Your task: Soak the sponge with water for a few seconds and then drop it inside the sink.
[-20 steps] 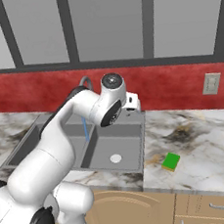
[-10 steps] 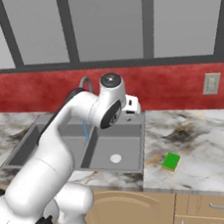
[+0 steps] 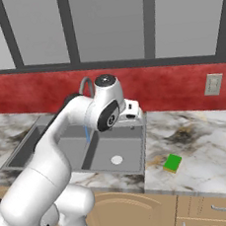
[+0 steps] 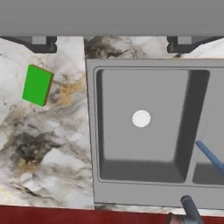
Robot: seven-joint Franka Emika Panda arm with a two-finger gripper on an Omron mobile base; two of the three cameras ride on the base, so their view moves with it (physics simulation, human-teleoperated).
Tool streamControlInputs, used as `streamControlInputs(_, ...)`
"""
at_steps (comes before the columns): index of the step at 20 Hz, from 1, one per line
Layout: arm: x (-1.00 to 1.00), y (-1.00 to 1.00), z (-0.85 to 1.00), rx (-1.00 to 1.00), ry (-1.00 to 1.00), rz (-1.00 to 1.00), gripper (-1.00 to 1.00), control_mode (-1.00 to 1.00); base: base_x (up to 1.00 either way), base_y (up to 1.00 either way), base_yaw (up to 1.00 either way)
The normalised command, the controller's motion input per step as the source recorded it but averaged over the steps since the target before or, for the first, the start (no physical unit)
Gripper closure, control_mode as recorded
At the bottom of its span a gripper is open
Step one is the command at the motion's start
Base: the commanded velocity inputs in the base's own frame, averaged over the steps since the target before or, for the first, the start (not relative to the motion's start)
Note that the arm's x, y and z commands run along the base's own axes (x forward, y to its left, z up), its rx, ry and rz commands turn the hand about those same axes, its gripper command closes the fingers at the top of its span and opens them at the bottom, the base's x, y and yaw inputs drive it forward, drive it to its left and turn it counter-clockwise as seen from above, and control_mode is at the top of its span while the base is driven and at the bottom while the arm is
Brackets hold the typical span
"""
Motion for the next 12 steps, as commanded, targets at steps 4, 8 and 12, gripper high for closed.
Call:
streamControlInputs(4,0.0,-0.05,-0.21,-0.12,0.18,-0.01,-1.0,-1.0,0.0,0.0,0.0)
streamControlInputs(8,0.01,-0.06,-0.23,-0.06,0.07,0.0,-1.0,-1.0,0.0,0.0,0.0)
streamControlInputs(12,0.07,-0.19,-0.28,0.0,0.06,0.0,-1.0,-1.0,0.0,0.0,0.0)
